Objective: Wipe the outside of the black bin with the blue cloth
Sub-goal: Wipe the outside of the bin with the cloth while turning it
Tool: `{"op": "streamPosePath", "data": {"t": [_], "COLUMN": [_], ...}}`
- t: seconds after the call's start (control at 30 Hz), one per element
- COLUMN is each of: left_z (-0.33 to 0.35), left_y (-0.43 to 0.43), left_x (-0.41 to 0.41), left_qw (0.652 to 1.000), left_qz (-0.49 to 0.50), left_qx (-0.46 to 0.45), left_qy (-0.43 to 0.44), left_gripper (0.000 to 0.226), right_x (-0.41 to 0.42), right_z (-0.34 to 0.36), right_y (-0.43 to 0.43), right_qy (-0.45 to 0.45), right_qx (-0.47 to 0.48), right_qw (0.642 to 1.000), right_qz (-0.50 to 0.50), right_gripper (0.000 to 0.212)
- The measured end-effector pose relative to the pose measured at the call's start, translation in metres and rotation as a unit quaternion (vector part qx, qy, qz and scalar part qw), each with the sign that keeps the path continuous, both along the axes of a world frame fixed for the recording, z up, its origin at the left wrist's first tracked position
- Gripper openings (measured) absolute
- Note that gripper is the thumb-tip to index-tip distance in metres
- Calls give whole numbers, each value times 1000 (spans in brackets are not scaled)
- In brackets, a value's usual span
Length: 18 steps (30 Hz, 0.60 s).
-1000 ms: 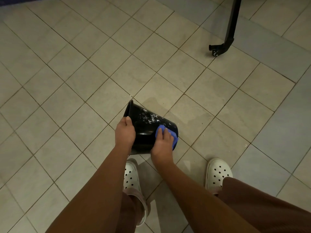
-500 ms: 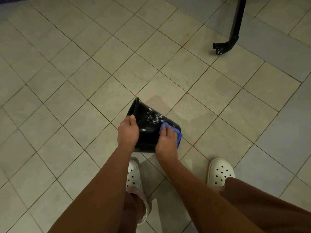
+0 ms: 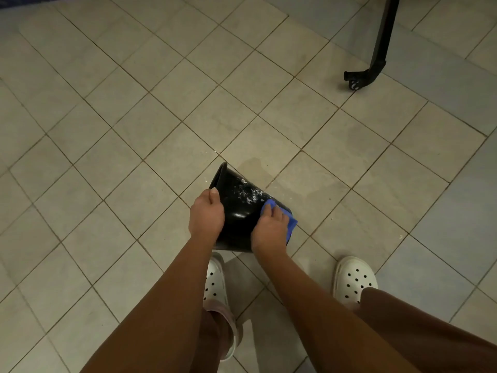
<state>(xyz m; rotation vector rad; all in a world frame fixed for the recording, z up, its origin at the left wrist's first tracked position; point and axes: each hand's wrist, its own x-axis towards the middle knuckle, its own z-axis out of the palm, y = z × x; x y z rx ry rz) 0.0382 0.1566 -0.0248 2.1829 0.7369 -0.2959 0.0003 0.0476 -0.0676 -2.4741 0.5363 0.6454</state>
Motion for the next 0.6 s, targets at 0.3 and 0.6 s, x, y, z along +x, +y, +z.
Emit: {"op": "streamPosePath", "data": {"t": [0.3, 0.6], "left_z": [2, 6], "left_y": [-1, 0], "left_x": [1, 4], "left_qw": [998, 993], "left_qz": [38, 42], "left_qx": [-44, -112], "left_qy": [-29, -10], "left_gripper": [35, 33], "right_x": [8, -20], "right_z": [-15, -2], "right_y": [-43, 5], "right_qy": [-21, -169], "right_qx": [62, 4], "right_qw": [998, 981], "right_qz": [-22, 96], "right_gripper": [65, 70]}}
